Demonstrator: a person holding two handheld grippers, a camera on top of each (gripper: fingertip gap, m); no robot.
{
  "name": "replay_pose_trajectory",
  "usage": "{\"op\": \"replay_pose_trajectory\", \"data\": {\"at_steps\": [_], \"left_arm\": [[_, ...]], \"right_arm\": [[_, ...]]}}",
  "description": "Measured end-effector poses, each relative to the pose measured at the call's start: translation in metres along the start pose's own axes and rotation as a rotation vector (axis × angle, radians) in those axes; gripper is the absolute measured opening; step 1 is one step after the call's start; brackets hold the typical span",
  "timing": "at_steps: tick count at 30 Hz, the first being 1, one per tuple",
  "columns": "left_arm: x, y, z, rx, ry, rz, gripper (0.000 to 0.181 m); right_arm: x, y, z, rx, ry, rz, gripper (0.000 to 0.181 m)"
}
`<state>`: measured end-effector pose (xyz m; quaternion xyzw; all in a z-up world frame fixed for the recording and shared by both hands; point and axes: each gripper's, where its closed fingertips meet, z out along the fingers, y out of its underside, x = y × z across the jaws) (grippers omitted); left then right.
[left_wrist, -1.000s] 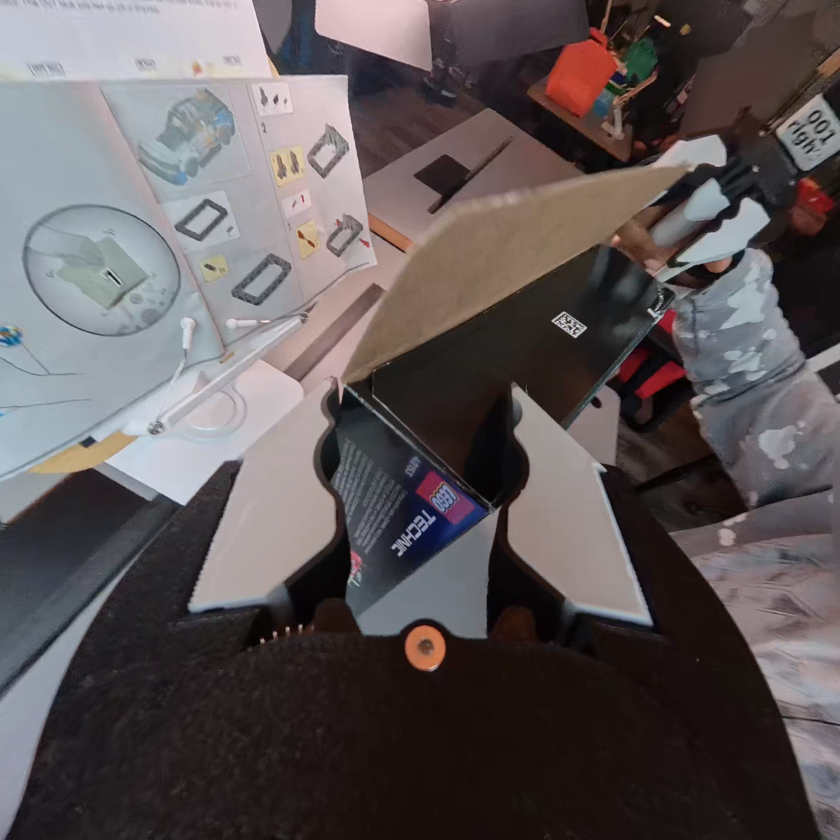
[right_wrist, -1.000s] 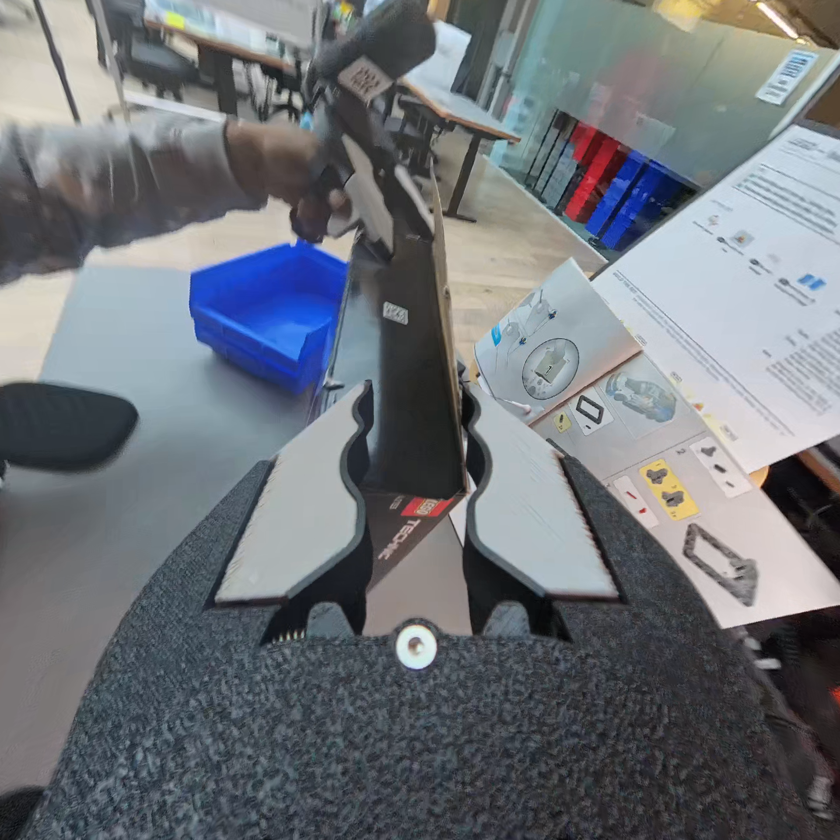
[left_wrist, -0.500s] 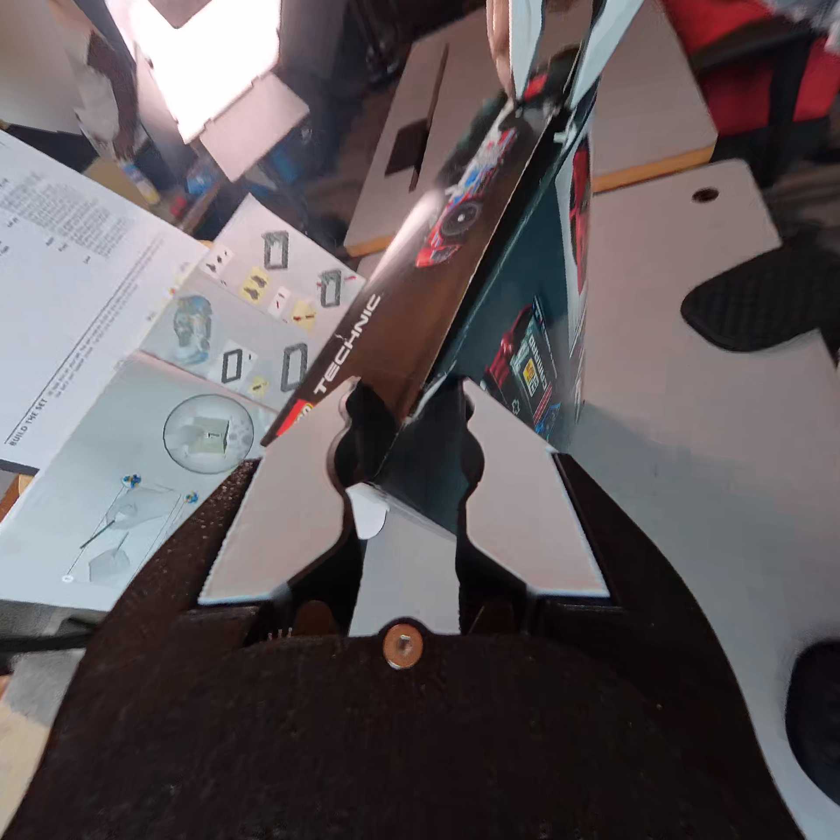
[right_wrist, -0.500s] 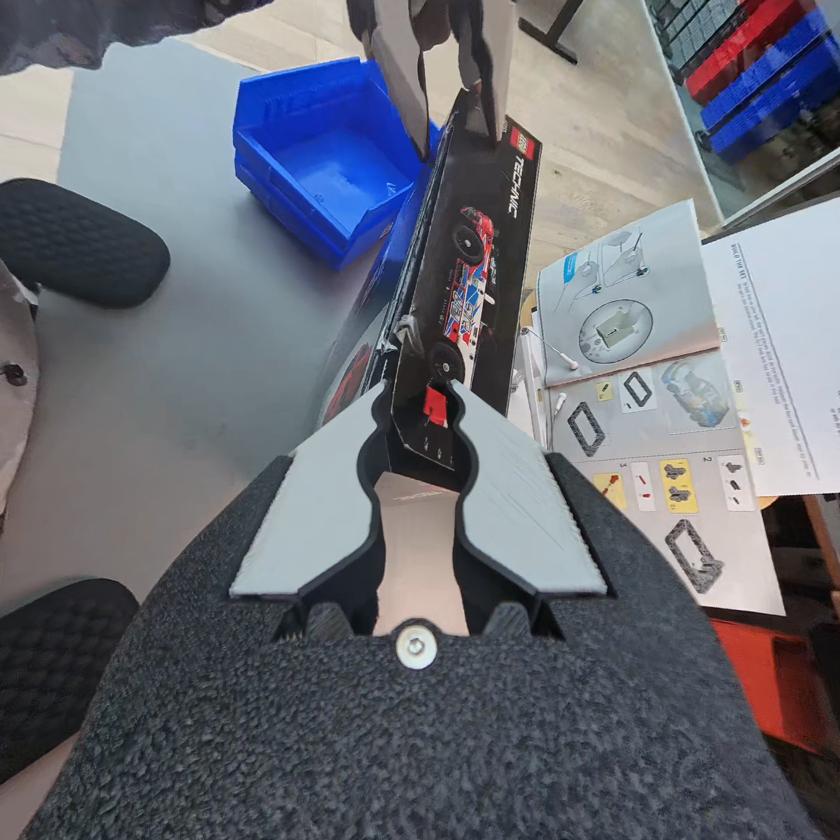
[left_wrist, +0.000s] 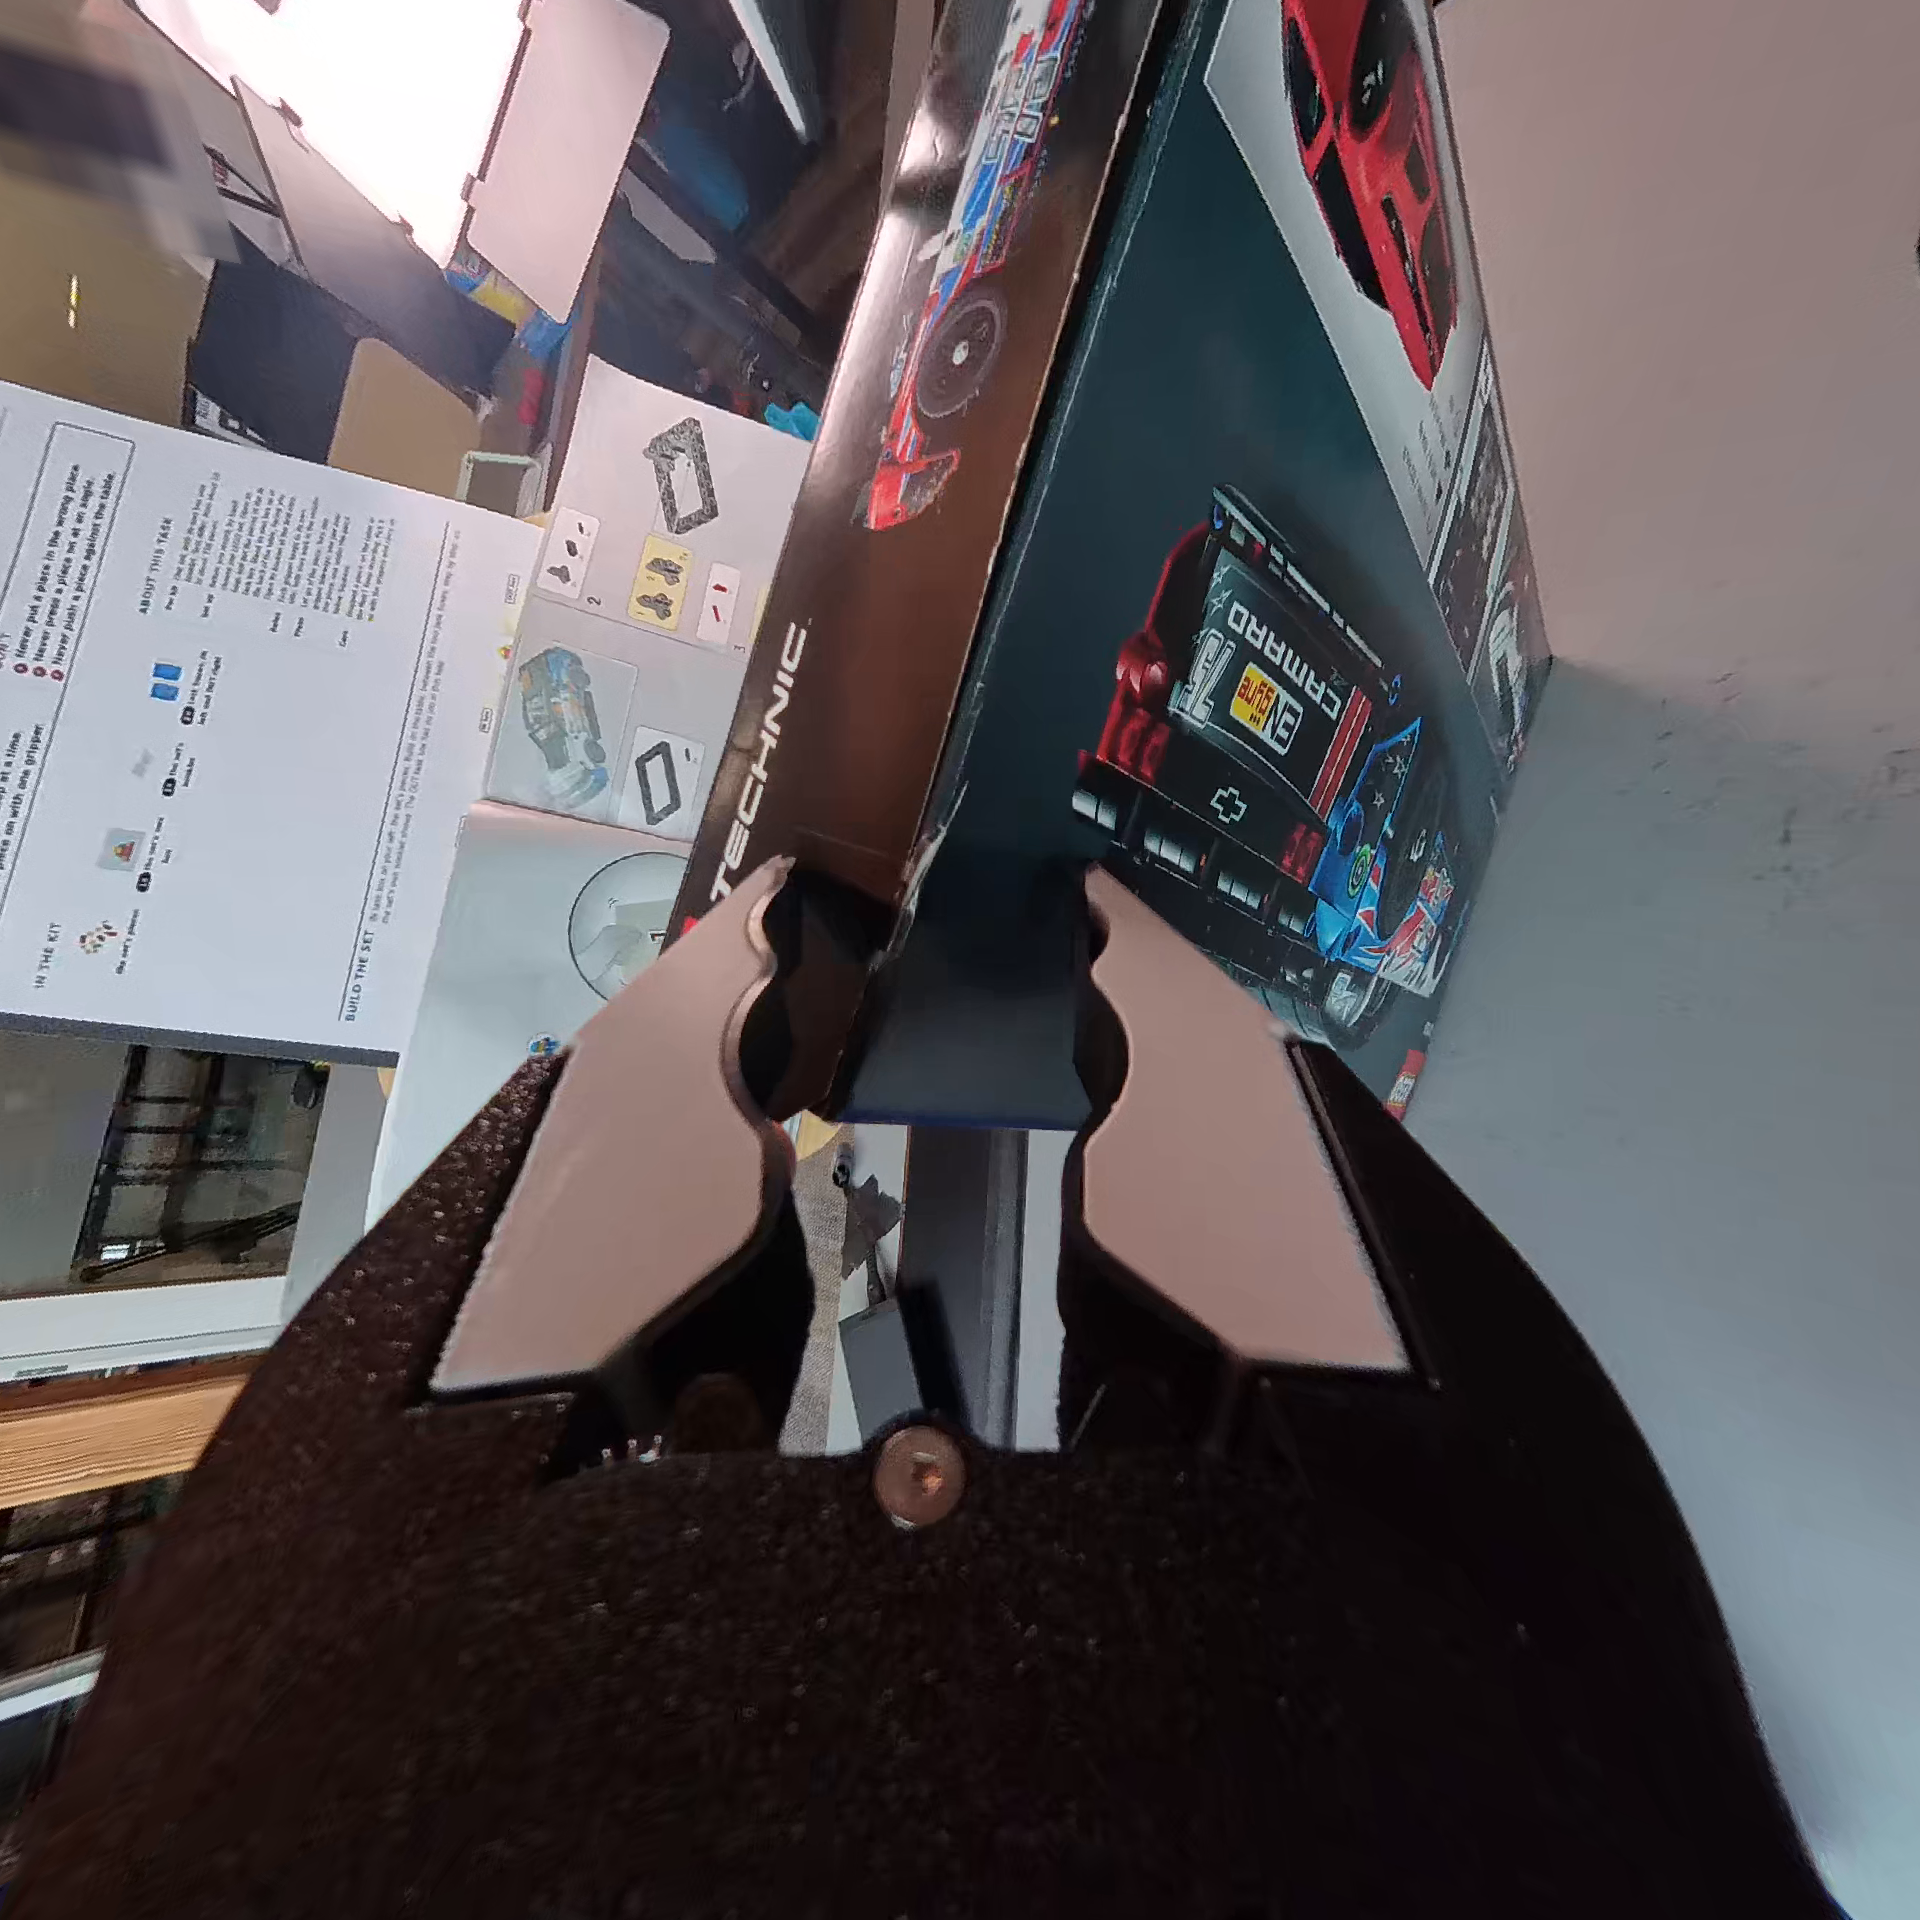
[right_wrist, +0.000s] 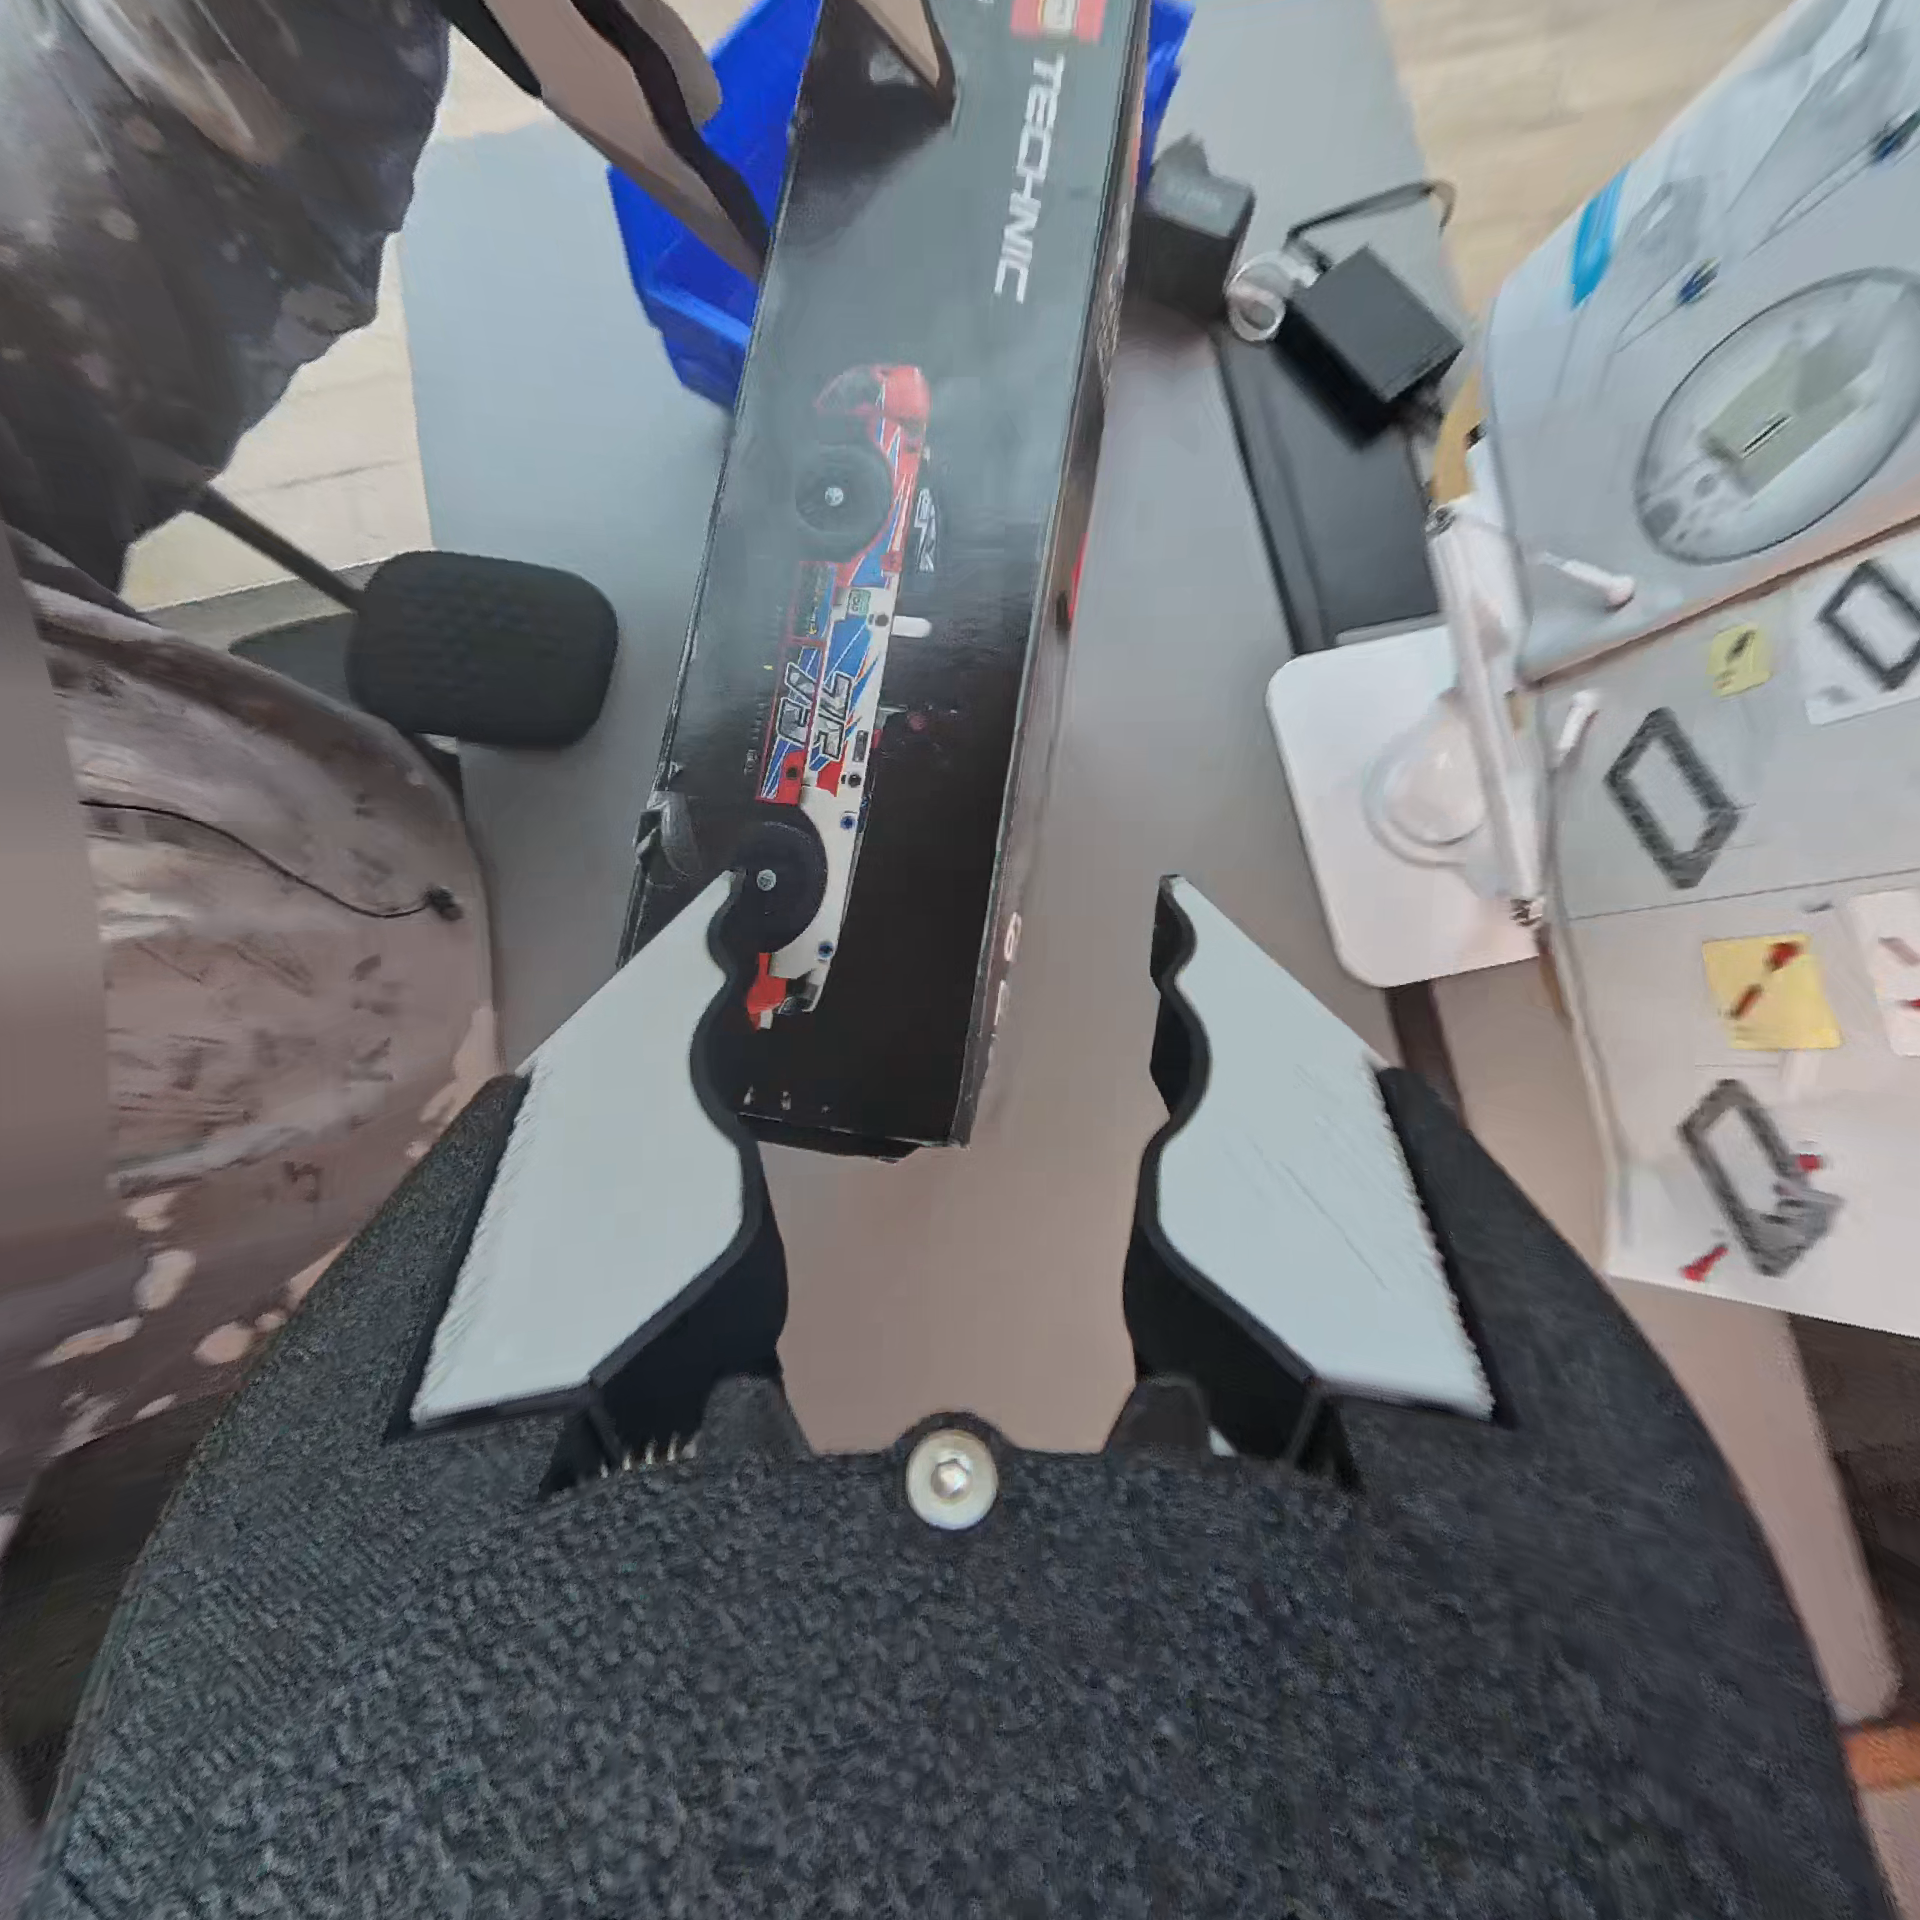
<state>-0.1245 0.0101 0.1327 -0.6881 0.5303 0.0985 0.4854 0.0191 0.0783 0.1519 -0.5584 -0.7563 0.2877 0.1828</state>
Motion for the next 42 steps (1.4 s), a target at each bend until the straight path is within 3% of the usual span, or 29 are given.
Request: {"op": "replay_pose_trajectory", "data": {"at_steps": [2,7,10,11,14,16,18,23,31,38,42], "left_arm": [[0.002,-0.002,-0.004,0.052,0.011,-0.032,0.051],[0.011,-0.019,-0.026,0.255,0.199,-0.227,0.058],[-0.022,-0.035,-0.052,0.454,0.223,-0.477,0.061],[-0.032,-0.029,-0.050,0.428,0.200,-0.525,0.062],[-0.023,0.003,-0.020,0.199,0.255,-0.563,0.092],[-0.023,0.003,-0.012,0.207,0.325,-0.690,0.081],[-0.023,0.004,-0.007,0.210,0.366,-0.762,0.080],[-0.024,0.006,-0.003,0.169,0.393,-0.765,0.080],[-0.029,0.008,0.004,0.207,0.374,-0.768,0.078],[-0.025,0.007,-0.001,0.234,0.282,-0.724,0.070],[-0.018,0.005,-0.010,0.240,0.255,-0.713,0.069]], "right_arm": [[-0.007,0.004,0.005,-0.075,-0.097,0.099,0.076],[-0.017,0.003,0.008,-0.243,-0.066,0.049,0.087],[-0.024,0.002,0.009,-0.310,-0.044,0.009,0.088],[-0.024,0.001,0.008,-0.325,-0.031,-0.006,0.087],[-0.026,-0.002,0.006,-0.345,-0.009,-0.050,0.079],[-0.030,-0.004,0.005,-0.316,-0.009,-0.086,0.070],[-0.036,-0.002,0.006,-0.302,-0.033,-0.080,0.079],[-0.035,0.004,0.007,-0.298,-0.062,-0.008,0.074],[-0.033,0.008,0.011,-0.420,-0.113,0.055,0.066],[-0.048,0.007,0.014,-0.427,-0.060,0.023,0.064],[-0.059,0.004,0.014,-0.357,0.012,0.009,0.067]]}}
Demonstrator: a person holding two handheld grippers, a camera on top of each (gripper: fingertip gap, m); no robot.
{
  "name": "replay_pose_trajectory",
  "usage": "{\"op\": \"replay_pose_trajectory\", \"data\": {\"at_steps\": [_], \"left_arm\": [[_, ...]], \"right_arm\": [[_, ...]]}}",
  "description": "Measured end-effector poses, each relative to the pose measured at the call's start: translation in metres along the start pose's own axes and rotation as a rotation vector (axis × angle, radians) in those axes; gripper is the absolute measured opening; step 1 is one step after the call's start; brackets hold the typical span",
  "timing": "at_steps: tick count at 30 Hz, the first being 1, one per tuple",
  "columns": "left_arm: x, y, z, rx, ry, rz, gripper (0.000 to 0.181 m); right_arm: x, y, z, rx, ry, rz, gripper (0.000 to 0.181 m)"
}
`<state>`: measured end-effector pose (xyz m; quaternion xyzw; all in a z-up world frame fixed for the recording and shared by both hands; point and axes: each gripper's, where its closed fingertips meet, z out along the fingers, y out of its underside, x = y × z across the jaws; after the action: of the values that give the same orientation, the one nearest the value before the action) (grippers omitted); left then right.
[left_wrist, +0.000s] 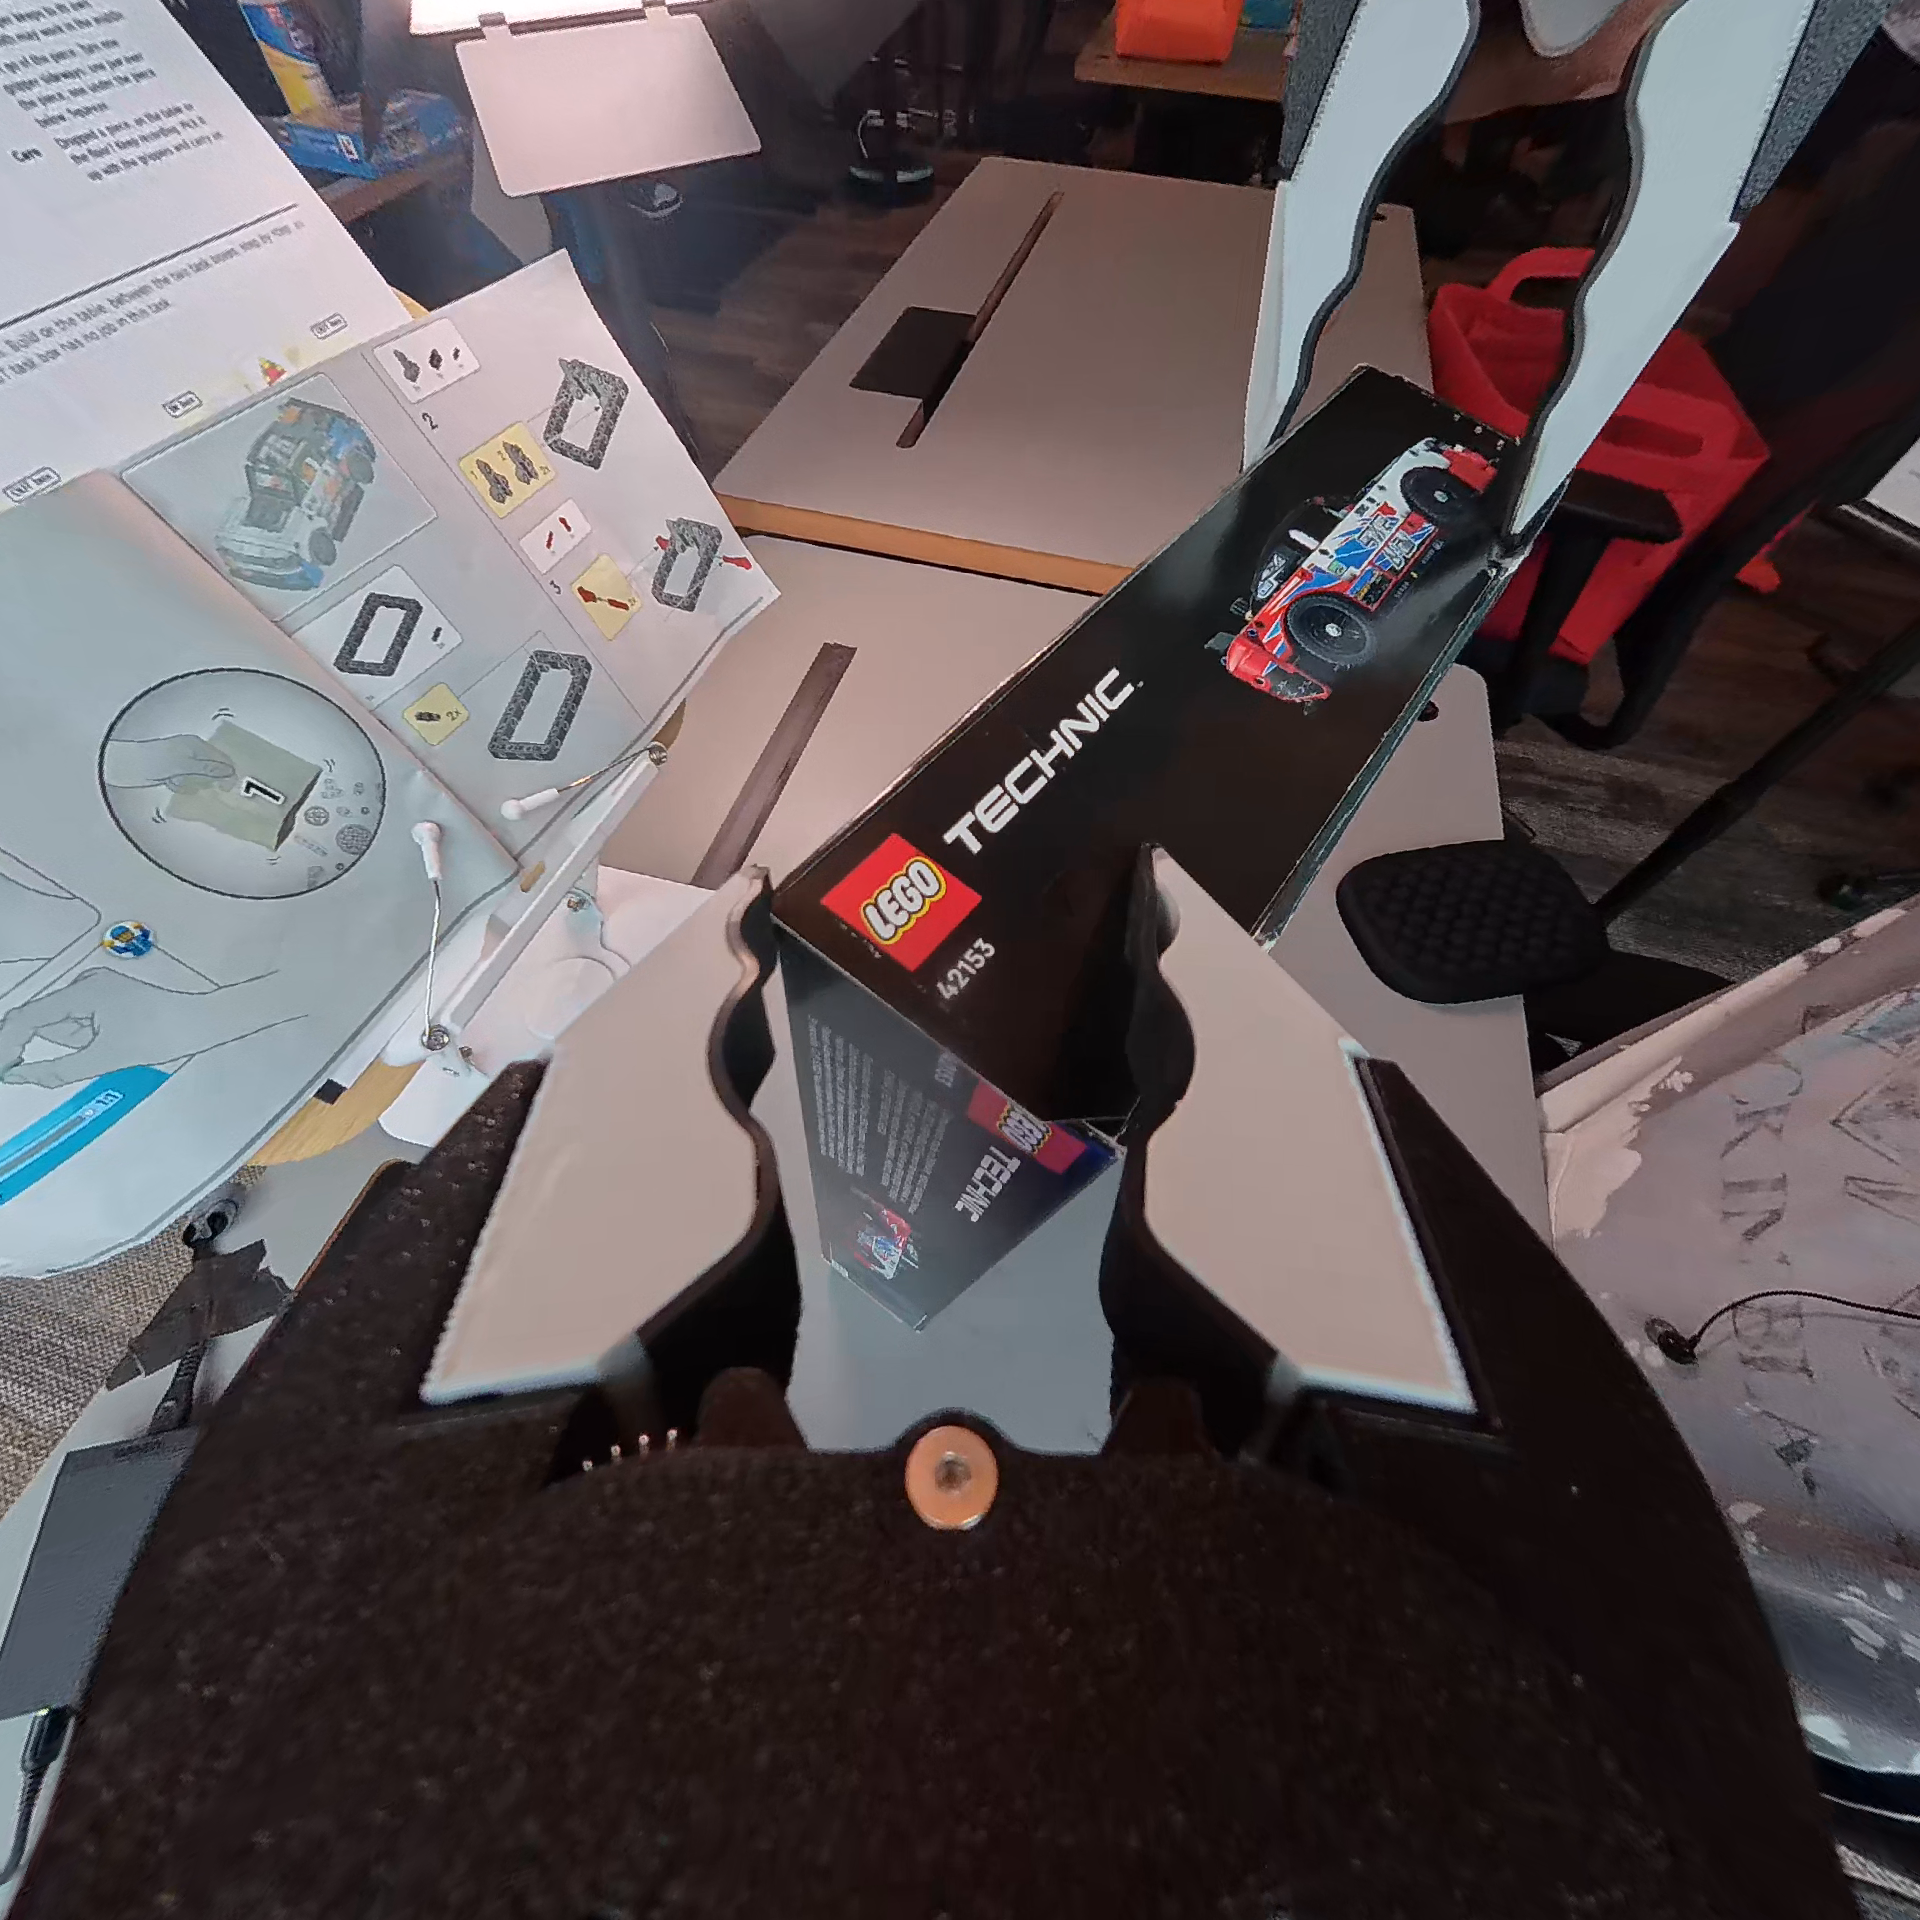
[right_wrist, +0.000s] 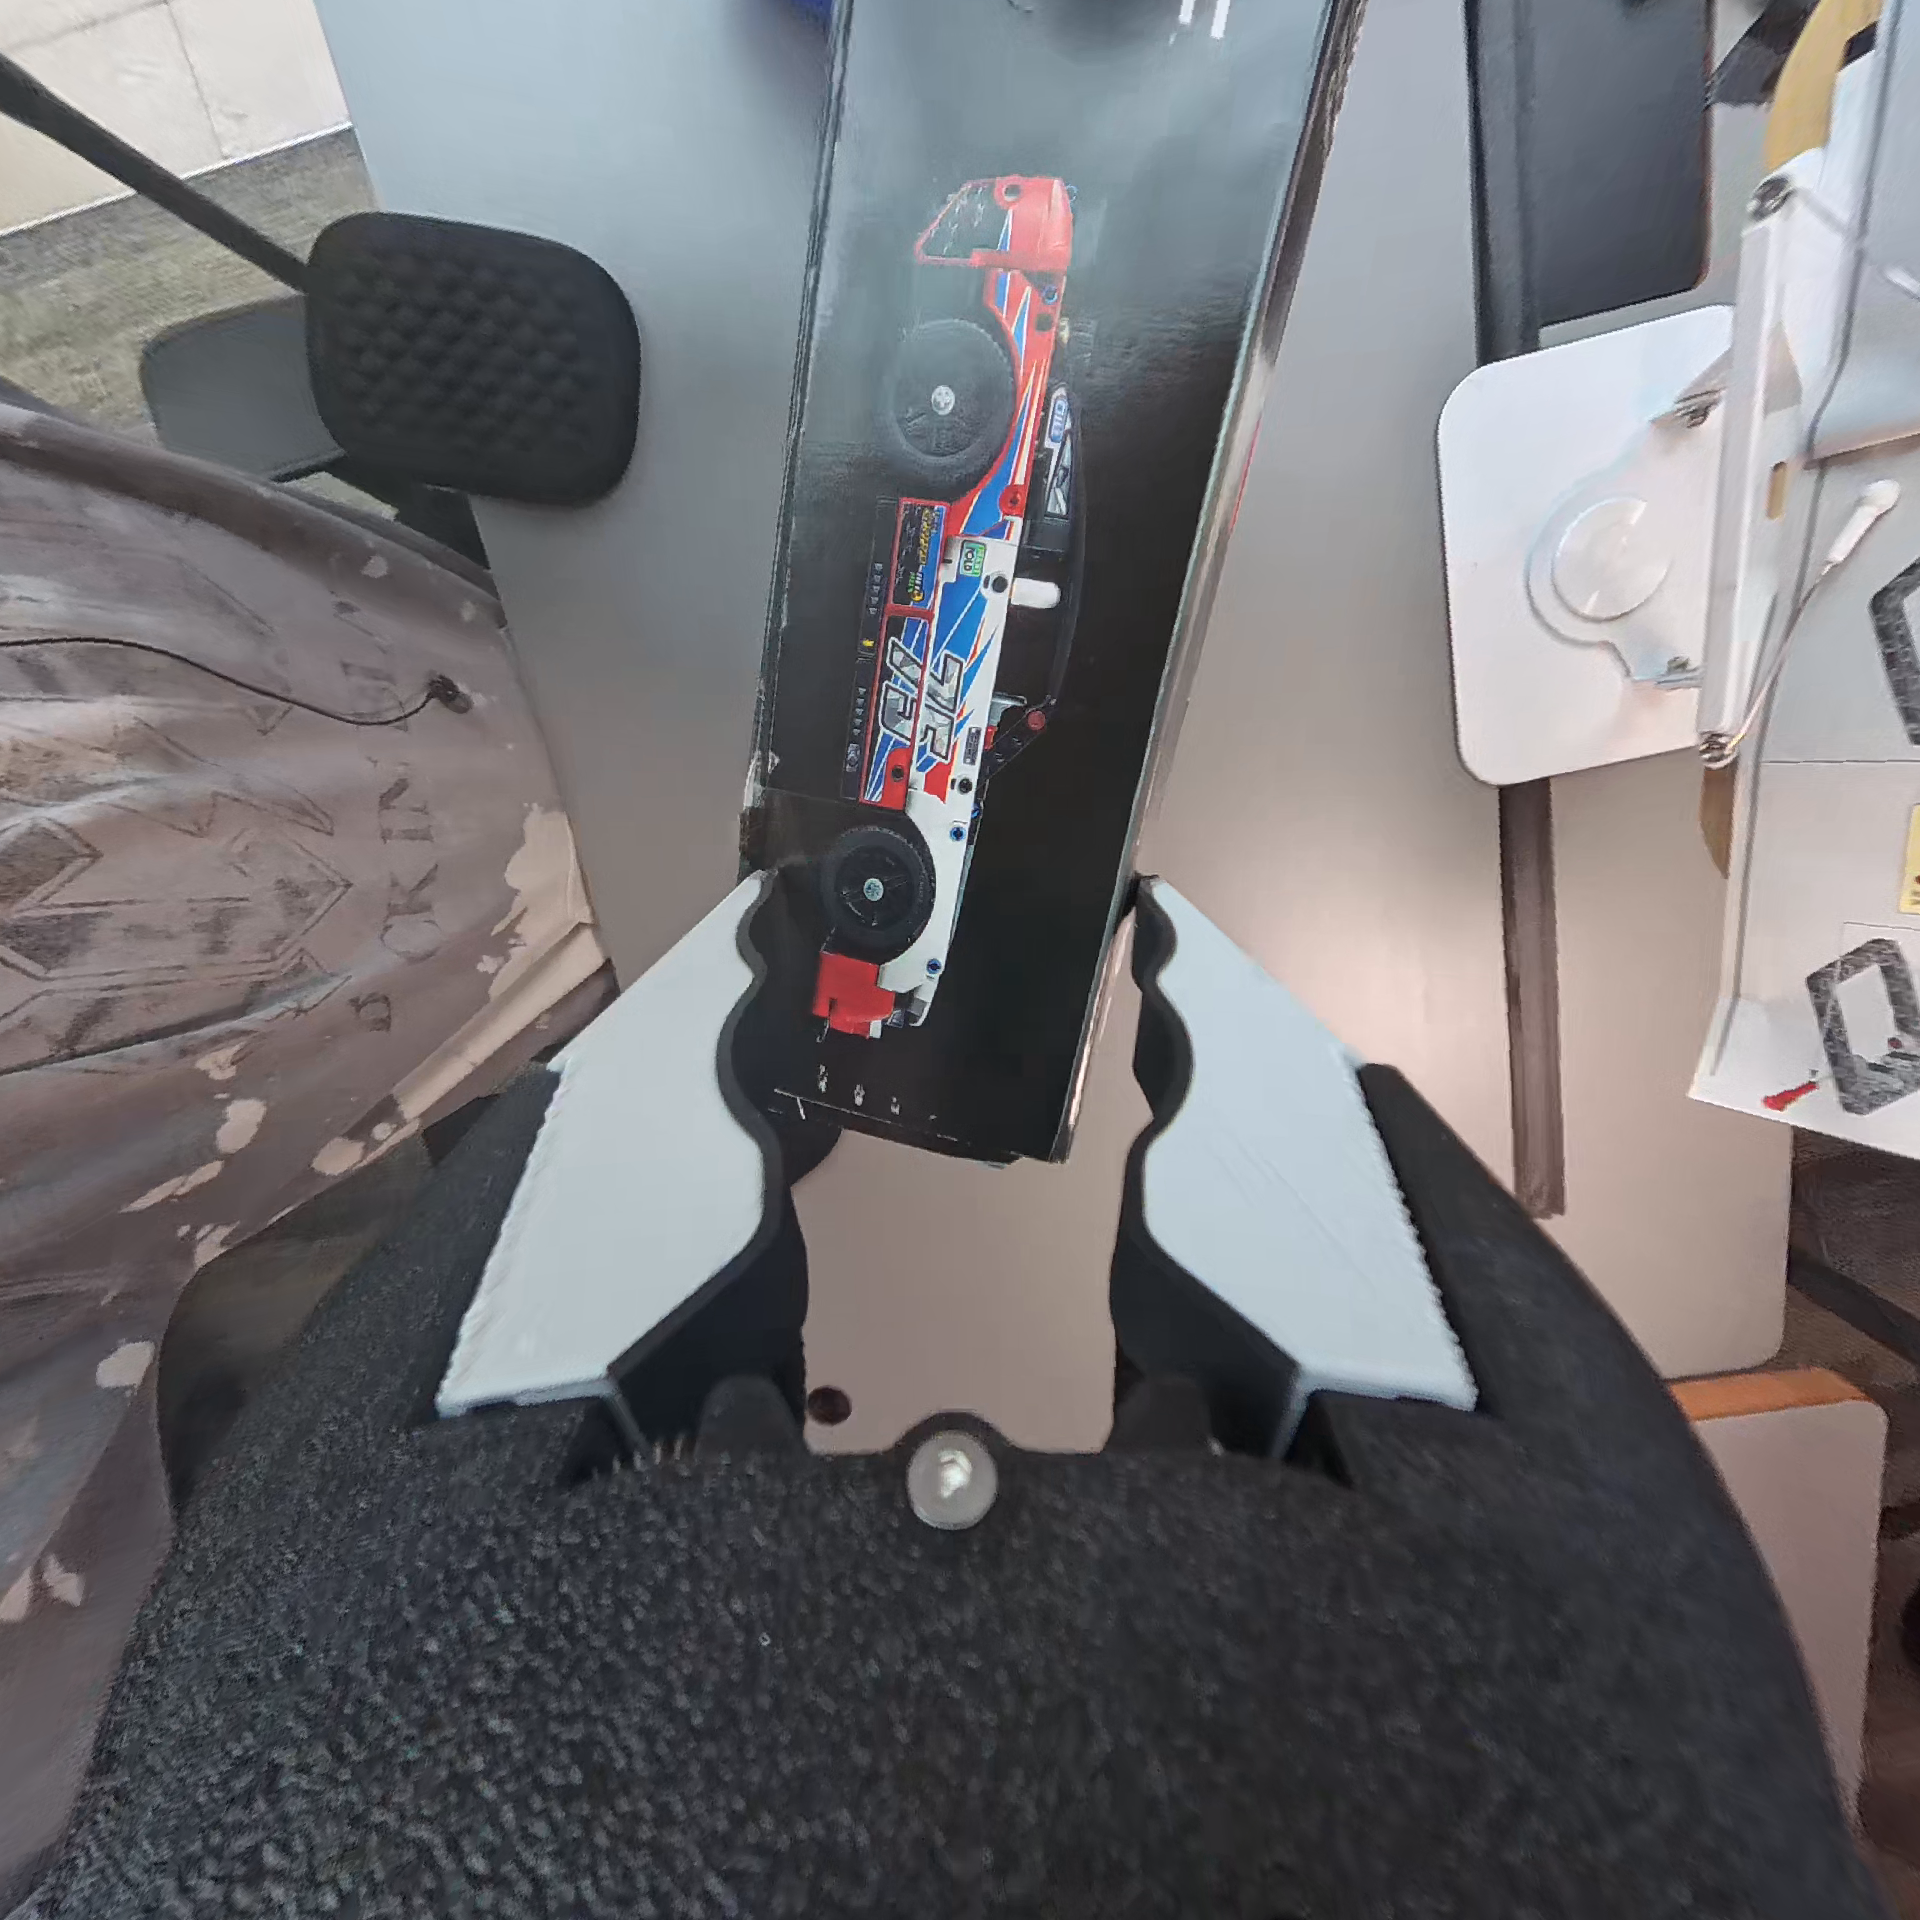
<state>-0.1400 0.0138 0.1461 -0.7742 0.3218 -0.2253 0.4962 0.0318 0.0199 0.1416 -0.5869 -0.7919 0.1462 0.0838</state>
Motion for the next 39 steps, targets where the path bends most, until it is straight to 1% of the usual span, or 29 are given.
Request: {"op": "replay_pose_trajectory", "data": {"at_steps": [2,3,4,5,6,7,9,10,11,12,13,14,15,16,17,19,22,26,29,31,32,33,35,37,38,39], "left_arm": [[0.001,-0.001,-0.002,0.019,0.009,-0.031,0.069],[0.000,-0.002,-0.002,0.038,0.015,-0.054,0.069],[0.000,-0.002,-0.001,0.057,0.022,-0.067,0.069],[-0.001,-0.003,-0.001,0.075,0.028,-0.071,0.069],[-0.001,-0.003,-0.001,0.093,0.031,-0.070,0.068],[-0.001,-0.003,-0.001,0.112,0.033,-0.067,0.069],[0.000,-0.004,-0.002,0.146,0.035,-0.059,0.068],[0.000,-0.004,-0.002,0.159,0.035,-0.055,0.069],[0.000,-0.004,-0.002,0.171,0.036,-0.055,0.069],[0.000,-0.005,-0.001,0.182,0.036,-0.054,0.069],[0.000,-0.005,-0.001,0.191,0.037,-0.052,0.069],[0.000,-0.005,-0.001,0.201,0.041,-0.048,0.069],[0.000,-0.006,-0.001,0.212,0.046,-0.043,0.069],[0.000,-0.006,-0.001,0.224,0.052,-0.037,0.069],[0.001,-0.006,-0.001,0.239,0.060,-0.031,0.069],[0.004,-0.007,0.000,0.274,0.077,-0.013,0.069],[0.017,-0.009,0.008,0.301,0.100,0.047,0.069],[0.025,-0.004,0.030,0.305,0.053,0.026,0.069],[0.028,0.005,0.044,0.354,0.023,-0.037,0.072],[0.027,0.006,0.045,0.399,-0.050,-0.077,0.074],[0.026,0.007,0.042,0.418,-0.115,-0.084,0.074],[0.027,0.010,0.037,0.430,-0.180,-0.083,0.070],[0.033,0.024,0.023,0.433,-0.286,-0.125,0.069],[0.052,0.045,0.016,0.433,-0.286,-0.215,0.072],[0.056,0.059,0.015,0.416,-0.299,-0.270,0.085],[0.058,0.075,0.015,0.391,-0.314,-0.316,0.093]], "right_arm": [[-0.002,-0.006,-0.007,0.100,0.095,-0.107,0.065],[-0.003,-0.007,-0.012,0.176,0.143,-0.168,0.070],[-0.008,-0.003,-0.014,0.249,0.123,-0.177,0.087],[-0.009,0.004,-0.015,0.324,0.099,-0.132,0.098],[0.000,0.013,-0.013,0.405,0.127,-0.093,0.104],[0.007,0.026,-0.004,0.471,0.155,-0.081,0.116],[0.014,0.047,0.028,0.621,0.194,-0.047,0.125],[0.012,0.052,0.048,0.716,0.203,-0.039,0.127],[0.007,0.053,0.070,0.804,0.192,-0.020,0.127],[0.007,0.053,0.094,0.856,0.215,0.001,0.127],[0.015,0.052,0.118,0.883,0.301,-0.004,0.125],[0.023,0.050,0.138,0.894,0.395,-0.018,0.118],[0.036,0.046,0.142,0.961,0.520,0.003,0.114],[0.038,0.043,0.136,1.033,0.577,-0.004,0.105],[0.037,0.043,0.135,1.038,0.576,-0.003,0.102],[0.033,0.047,0.131,1.017,0.661,-0.043,0.100],[0.023,0.064,0.124,0.963,0.804,-0.070,0.099],[0.003,0.085,0.118,0.851,1.062,-0.114,0.097],[-0.009,0.097,0.119,0.804,1.178,-0.105,0.096],[-0.011,0.104,0.119,0.800,1.195,-0.071,0.096],[-0.012,0.107,0.118,0.798,1.199,-0.063,0.096],[-0.013,0.109,0.119,0.789,1.206,-0.063,0.096],[-0.018,0.109,0.122,0.749,1.239,-0.095,0.096],[-0.028,0.101,0.133,0.683,1.289,-0.174,0.097],[-0.032,0.096,0.139,0.660,1.308,-0.210,0.096],[-0.037,0.092,0.144,0.641,1.321,-0.243,0.096]]}}
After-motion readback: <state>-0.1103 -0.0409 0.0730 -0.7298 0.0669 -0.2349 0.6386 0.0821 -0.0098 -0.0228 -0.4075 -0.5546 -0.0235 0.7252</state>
